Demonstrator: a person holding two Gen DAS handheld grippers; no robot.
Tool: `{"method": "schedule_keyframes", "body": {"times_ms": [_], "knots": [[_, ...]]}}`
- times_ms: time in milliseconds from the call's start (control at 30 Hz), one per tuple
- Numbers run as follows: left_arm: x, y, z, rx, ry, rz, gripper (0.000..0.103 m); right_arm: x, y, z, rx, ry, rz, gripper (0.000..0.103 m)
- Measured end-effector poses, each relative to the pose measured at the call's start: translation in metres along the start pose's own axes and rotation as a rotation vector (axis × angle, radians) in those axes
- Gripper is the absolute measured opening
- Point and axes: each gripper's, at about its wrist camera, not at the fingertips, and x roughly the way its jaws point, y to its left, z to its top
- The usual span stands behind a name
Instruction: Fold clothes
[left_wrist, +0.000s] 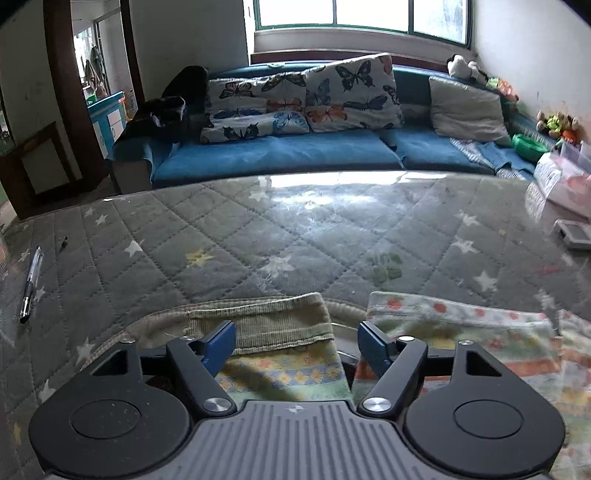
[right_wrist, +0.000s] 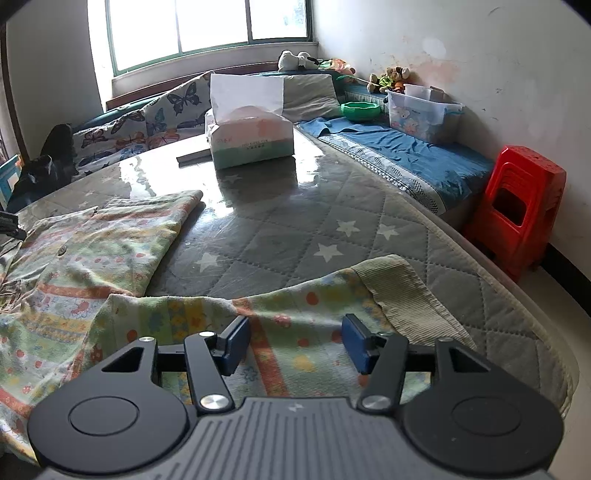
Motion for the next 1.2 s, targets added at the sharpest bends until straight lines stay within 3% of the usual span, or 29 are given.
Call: {"method": "schedule_keyframes", "body": {"times_ms": [133, 233, 300, 367, 700, 967, 1200], "knots": [[0.004, 0.003, -0.001, 0.002, -0.008, 0.008, 0.063, 0.000, 0.000, -0.001, 0.003, -0.004, -0.003, 0.058], [0.002, 0.006, -0.001, 0.018, -0.014, 0.016, 0.044, 0.000, 0.000, -0.001, 0.005, -0.006, -0.004, 0.059], [0.000, 0.013, -0.001, 0.008, -0.013, 0.016, 0.022, 0.000, 0.001, -0.002, 0.006, -0.008, -0.006, 0.061], [-0.005, 0.023, -0.002, -0.012, -0.015, 0.013, 0.014, 0.000, 0.002, -0.002, 0.003, -0.011, -0.010, 0.063], [-0.091, 0.109, -0.034, -0.152, -0.131, 0.018, 0.012, 0.000, 0.005, -0.004, -0.025, -0.025, -0.020, 0.064], [-0.170, 0.191, -0.094, -0.269, -0.202, 0.067, 0.012, -0.001, 0.006, -0.004, -0.039, -0.022, -0.025, 0.065], [-0.196, 0.214, -0.153, -0.230, -0.186, 0.119, 0.012, -0.002, 0.012, -0.002, -0.082, -0.014, -0.025, 0.065]]}}
